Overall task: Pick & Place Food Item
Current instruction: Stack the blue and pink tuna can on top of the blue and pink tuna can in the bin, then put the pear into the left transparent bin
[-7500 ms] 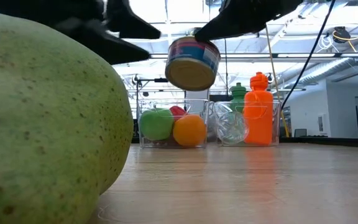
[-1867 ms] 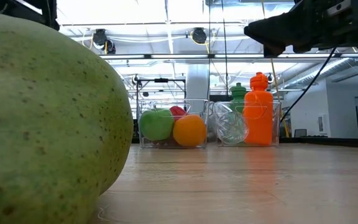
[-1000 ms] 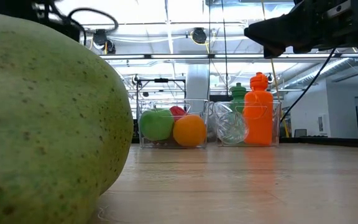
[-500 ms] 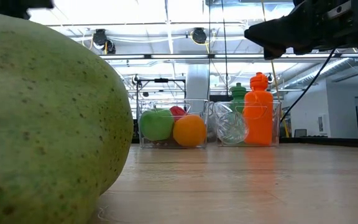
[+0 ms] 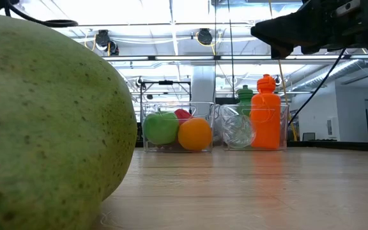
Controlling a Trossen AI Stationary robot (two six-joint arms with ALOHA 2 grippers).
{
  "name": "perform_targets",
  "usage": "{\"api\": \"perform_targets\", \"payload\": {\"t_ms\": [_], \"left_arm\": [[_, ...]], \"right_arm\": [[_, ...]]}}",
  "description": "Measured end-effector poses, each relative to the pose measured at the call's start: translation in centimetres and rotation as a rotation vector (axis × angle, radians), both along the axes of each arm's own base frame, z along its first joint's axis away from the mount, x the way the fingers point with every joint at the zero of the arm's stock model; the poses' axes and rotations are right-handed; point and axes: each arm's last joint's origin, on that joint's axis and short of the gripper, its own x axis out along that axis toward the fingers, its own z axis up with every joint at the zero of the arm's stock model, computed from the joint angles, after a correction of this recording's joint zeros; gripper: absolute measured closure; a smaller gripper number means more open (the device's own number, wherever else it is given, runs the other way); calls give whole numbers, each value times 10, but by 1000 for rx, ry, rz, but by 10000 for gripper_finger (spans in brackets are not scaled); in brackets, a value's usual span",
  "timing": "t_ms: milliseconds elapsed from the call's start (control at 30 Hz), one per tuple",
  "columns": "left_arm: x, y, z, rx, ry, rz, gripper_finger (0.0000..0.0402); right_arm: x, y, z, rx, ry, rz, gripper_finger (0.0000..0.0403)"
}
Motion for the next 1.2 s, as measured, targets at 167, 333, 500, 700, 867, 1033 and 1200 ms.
{"api": "perform_targets", "payload": {"t_ms": [167, 333, 500, 700, 867, 1033, 1200], "left_arm": [[2, 0, 4, 23, 0, -38, 351], [8, -10, 37, 45, -132, -160, 351], [14, -24, 72, 146, -336, -392, 350], [31, -50, 98, 236, -685, -801, 350], [29, -35, 118, 420, -814, -842, 350], [12, 1, 142, 416, -971, -844, 350], [11, 30, 139, 374, -1059, -861, 350]], "right_arm": [[0, 0, 0, -1, 3, 0, 355], [0, 0, -2, -6, 18, 0, 355], [0, 0, -2, -6, 19, 0, 355], [0, 0, -2, -6, 19, 0, 355], [0, 0, -2, -6, 19, 0, 355], [0, 0, -2, -6, 20, 0, 355], [0, 0, -2, -6, 20, 0, 355]]}}
